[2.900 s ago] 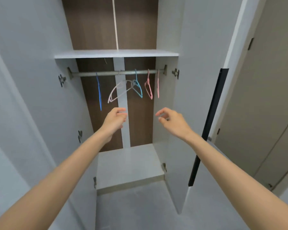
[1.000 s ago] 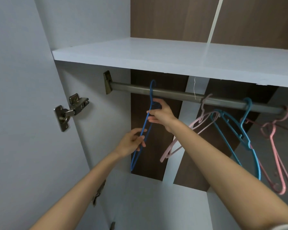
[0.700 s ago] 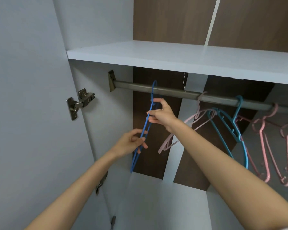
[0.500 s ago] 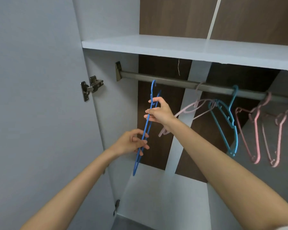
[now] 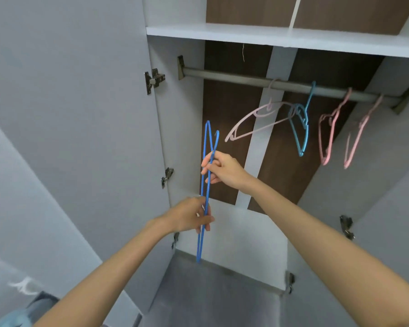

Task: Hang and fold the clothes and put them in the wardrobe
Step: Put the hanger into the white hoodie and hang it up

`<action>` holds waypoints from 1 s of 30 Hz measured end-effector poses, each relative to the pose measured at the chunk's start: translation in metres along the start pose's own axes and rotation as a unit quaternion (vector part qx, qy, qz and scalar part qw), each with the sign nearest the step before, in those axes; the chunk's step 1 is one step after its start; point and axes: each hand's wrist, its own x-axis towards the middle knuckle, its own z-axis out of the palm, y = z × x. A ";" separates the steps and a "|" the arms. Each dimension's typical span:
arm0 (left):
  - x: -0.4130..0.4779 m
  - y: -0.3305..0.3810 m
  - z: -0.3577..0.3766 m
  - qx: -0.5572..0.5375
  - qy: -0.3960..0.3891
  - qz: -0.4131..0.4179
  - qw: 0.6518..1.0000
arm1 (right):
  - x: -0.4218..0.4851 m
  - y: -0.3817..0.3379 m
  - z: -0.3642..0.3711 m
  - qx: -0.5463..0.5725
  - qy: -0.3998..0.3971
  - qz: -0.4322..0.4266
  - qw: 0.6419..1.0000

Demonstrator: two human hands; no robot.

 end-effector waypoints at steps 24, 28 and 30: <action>-0.185 0.005 0.158 0.252 0.058 0.399 0.880 | -0.414 0.000 0.130 -0.223 0.246 0.233 0.914; -0.229 0.053 0.225 0.236 -0.105 0.437 0.861 | -0.516 -0.004 0.145 -0.206 0.329 0.295 0.873; -0.252 0.077 0.261 0.198 -0.157 0.457 0.853 | -0.569 -0.004 0.153 -0.193 0.372 0.328 0.847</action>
